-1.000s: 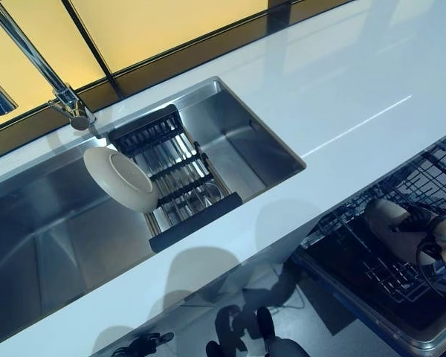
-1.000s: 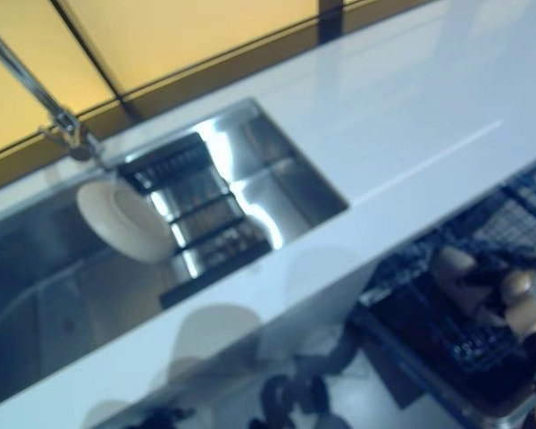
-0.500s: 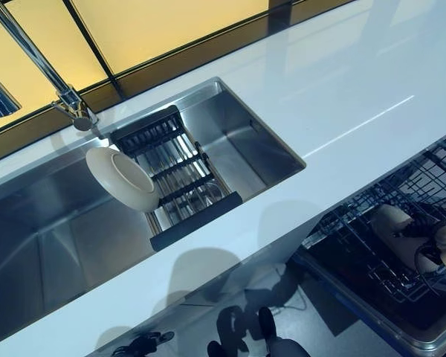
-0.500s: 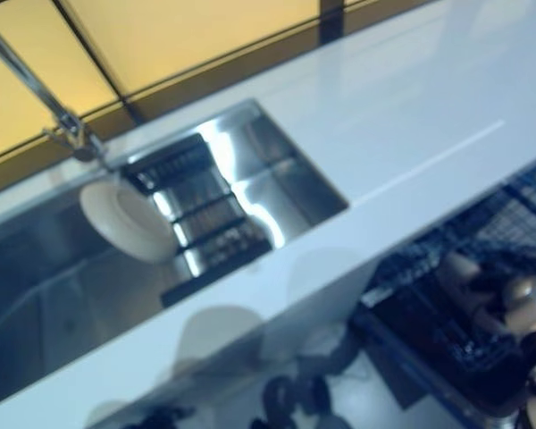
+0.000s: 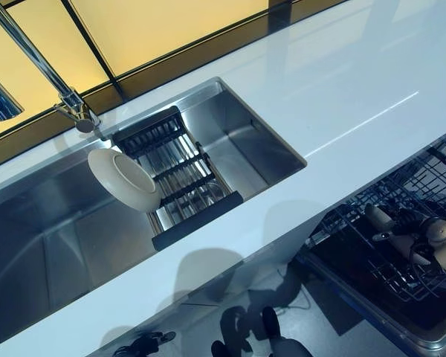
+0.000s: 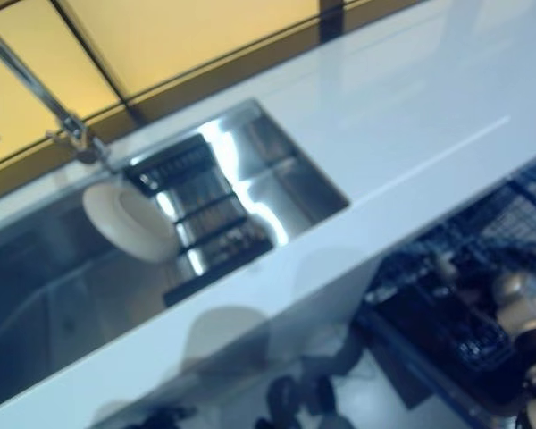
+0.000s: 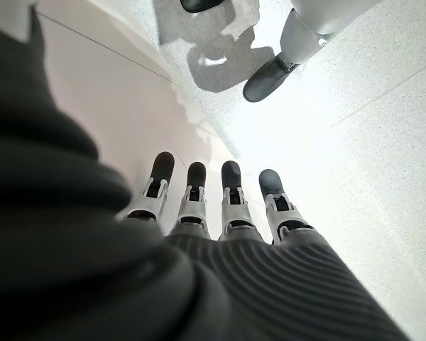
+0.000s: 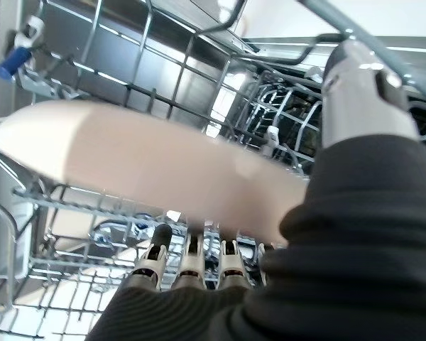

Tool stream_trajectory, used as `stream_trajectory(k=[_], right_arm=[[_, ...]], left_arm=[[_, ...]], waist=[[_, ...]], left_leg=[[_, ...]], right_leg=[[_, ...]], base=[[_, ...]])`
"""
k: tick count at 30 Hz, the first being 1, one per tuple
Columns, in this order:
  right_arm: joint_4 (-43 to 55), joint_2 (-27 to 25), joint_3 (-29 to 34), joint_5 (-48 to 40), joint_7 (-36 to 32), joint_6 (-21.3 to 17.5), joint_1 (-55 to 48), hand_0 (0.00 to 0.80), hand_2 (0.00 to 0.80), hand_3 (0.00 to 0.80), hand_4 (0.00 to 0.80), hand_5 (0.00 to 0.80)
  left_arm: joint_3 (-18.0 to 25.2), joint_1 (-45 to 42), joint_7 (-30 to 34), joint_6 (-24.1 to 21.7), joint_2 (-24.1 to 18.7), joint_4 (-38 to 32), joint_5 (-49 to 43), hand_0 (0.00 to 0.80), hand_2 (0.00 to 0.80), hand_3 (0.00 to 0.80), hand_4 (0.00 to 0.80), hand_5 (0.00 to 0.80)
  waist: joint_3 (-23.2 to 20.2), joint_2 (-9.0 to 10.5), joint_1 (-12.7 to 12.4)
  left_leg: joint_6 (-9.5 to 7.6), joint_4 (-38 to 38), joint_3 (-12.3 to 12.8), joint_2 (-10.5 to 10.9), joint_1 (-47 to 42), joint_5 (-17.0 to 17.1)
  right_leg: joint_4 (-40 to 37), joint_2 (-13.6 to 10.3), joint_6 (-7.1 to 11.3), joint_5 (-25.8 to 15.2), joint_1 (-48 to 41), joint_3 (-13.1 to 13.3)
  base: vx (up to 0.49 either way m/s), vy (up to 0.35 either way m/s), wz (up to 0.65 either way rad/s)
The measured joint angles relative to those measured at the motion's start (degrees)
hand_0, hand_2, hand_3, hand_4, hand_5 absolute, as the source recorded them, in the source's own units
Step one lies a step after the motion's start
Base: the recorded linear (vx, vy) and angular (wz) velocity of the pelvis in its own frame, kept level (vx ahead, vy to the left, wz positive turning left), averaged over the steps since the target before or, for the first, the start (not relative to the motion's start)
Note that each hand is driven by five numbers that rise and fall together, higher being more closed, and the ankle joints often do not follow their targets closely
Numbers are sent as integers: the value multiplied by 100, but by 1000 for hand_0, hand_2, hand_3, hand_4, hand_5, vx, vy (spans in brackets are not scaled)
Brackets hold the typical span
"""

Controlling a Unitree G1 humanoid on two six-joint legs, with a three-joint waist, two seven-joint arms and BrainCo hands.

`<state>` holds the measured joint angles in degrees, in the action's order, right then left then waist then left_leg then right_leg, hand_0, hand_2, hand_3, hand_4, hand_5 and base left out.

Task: Take plates into dishwasher

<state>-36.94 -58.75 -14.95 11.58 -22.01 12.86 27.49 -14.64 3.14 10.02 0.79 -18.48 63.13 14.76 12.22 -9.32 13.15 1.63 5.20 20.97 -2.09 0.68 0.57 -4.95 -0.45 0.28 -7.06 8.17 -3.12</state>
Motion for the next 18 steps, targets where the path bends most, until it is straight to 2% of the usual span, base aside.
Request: stream_trajectory(k=[5, 11, 16, 18], right_arm=[[379, -308, 392, -1, -89, 147, -376, 0, 0, 0, 0, 0], [702, -683, 1468, -171, -142, 279, -1172, 0, 0, 0, 0, 0], [745, -1063, 2172, -383, -155, 231, -1772, 0, 0, 0, 0, 0], [698, -1269, 2349, -500, -161, 186, -2035, 0, 0, 0, 0, 0]], left_arm=[[20, -8, -13, 0, -4, -64, -4, 0, 0, 0, 0, 0], [250, -79, -90, -1, -44, -66, -49, 0, 0, 0, 0, 0], [269, -200, -132, -7, -102, 16, -52, 0, 0, 0, 0, 0], [269, -208, -136, -8, -101, 111, -52, 0, 0, 0, 0, 0]], waist=[[9, 193, 17], [-67, 809, 189], [-262, 1085, 341], [-390, 1139, 348]], left_leg=[[1, 0, 13, -4, -6, -1], [15, 1, 87, -13, -103, -13], [-4, 6, 126, -4, -241, -54], [-9, 7, 162, -10, -266, -71]], right_leg=[[3, 15, -1, -2, 0, 28], [2, 29, -24, -19, -66, 80], [-14, 21, 10, 5, -192, 115], [-18, 19, 14, 9, -205, 142]], base=[[6, -1, -1], [38, 11, -6], [44, 30, -4], [40, 34, -8]])
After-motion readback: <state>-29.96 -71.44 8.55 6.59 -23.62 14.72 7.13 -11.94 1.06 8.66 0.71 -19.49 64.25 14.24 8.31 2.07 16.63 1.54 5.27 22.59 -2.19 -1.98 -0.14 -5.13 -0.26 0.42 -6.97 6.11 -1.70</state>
